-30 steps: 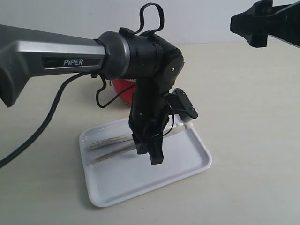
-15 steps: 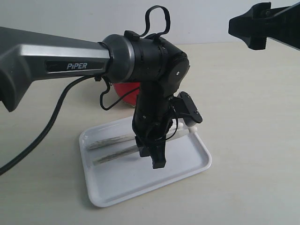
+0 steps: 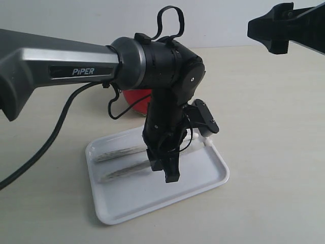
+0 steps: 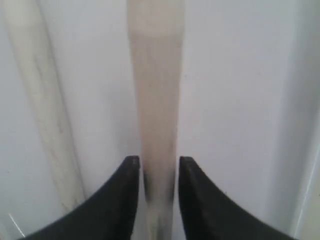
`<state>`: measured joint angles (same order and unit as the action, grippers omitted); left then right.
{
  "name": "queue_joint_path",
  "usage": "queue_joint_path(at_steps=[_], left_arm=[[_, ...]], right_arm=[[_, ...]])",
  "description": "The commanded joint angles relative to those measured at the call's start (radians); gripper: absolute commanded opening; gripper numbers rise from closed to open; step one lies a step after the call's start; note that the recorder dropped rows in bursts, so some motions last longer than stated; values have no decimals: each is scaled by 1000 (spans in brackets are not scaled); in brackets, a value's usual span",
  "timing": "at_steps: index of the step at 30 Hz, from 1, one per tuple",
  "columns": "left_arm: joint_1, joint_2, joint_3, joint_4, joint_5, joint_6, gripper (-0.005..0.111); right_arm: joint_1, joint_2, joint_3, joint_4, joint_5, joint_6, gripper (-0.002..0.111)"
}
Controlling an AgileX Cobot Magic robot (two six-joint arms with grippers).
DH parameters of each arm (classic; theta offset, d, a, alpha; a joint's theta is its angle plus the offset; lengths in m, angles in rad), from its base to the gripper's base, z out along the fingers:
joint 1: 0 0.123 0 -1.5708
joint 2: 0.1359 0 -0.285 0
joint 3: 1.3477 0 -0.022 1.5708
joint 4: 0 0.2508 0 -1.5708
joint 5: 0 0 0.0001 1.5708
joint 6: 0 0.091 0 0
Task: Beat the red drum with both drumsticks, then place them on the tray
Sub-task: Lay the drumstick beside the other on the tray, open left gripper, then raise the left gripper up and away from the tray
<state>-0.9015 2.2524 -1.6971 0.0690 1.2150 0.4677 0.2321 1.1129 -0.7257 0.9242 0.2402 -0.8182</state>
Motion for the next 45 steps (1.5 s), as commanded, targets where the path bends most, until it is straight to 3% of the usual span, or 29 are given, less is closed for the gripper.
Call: queue_joint_path(at_steps=[1,5,18,21,27,31,36,45], left_arm=[[-3,-4,-7,15,6,-19,49],[-3,-4,-7,32,6,-28,57],[-3,-50,-7,87,6,-60,54],[-3,-89,-7,85,6,-62,43],[-3,-175,-7,74,6,-163,-1],[-3,-229,-3,42,6,-222,0],[-3,-312,57,-69,-150,-214,0],[49,-505,392,-114,-652,-224,0]], right_arm=[[-6,1,2,-8,13,2,105],[-6,1,2,-8,13,2,105],[-6,1,2,-8,17,2,105],[-6,1,2,-8,24,2,105],[-6,1,2,-12,28,2,105],[-6,1,2,-38,57,2,105],[-6,1,2,-84,88,-2,105],[-6,1,2,-96,110,2,105]])
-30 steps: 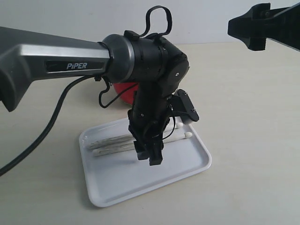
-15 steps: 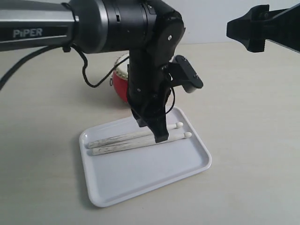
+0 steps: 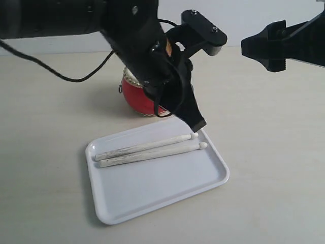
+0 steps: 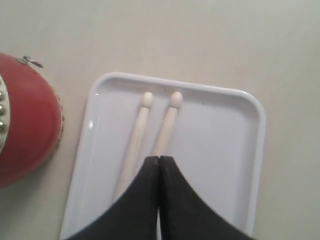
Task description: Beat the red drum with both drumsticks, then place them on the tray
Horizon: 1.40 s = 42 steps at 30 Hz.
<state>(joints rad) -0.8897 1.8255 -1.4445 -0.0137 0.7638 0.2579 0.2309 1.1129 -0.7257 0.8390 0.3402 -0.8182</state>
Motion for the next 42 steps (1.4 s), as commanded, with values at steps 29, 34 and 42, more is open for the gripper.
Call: queue_joint_path(at_steps=[29,34,42], left_arm=[[163,-536,950,-211,-1211,-147,0],[163,-533,950,-211,-1063,-147,0],[163,-533,950,-211,-1031,-142,0]], right_arm=[[-5,7,2,-10,5,11,105],[-5,7,2,-10,5,11,105],[-5,7,2,-10,5,11,105]])
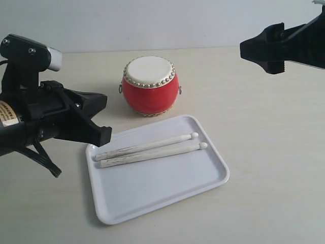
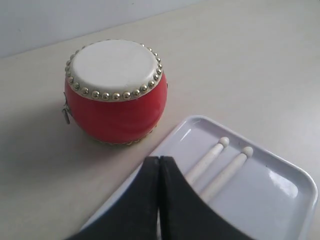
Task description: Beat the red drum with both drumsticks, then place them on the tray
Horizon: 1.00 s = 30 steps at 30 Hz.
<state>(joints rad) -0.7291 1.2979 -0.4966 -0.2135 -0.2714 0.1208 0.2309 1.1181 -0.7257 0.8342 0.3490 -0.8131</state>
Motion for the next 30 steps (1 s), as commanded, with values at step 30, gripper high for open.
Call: queue_joint_path(at_steps=[30], left_arm=[[587,-788,209,-30,448,-142,0]], right_arm=[[-5,2,2,-5,-4,6,105]])
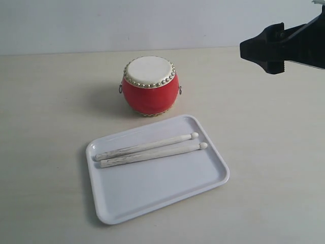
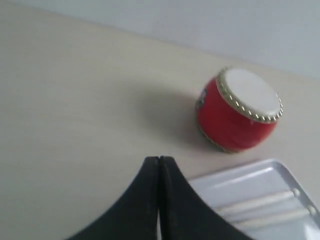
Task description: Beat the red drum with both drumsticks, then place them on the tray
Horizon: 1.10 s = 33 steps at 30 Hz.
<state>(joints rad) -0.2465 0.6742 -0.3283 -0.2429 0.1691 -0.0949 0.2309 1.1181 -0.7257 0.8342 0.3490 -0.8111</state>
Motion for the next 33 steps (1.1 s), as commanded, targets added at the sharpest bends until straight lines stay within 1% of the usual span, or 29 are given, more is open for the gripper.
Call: queue_joint_path(at_steps=[1,3,6,10,13,25,30,33], left_arm=[[127,-205,46,-1,7,95,0],[159,-265,54,-1,7,149,0],[191,-339,66,-1,9,281,0],[206,-401,75,-1,27,408,0],[206,-430,75,-1,32,430,0],[206,-583,75,-1,38,430,0],[206,-662,75,1,80,432,0],[206,-669,75,3,88,435,0]], right_arm=[[-5,2,2,-5,-4,4,105],[-5,2,2,-5,-4,4,105],[-5,2,2,-5,-4,4,105],[-5,2,2,-5,-4,4,105],[-5,2,2,-5,-4,4,105],[-5,2,2,-5,-4,4,105],[-5,2,2,-5,-4,4,105],[-5,2,2,-5,-4,4,105]])
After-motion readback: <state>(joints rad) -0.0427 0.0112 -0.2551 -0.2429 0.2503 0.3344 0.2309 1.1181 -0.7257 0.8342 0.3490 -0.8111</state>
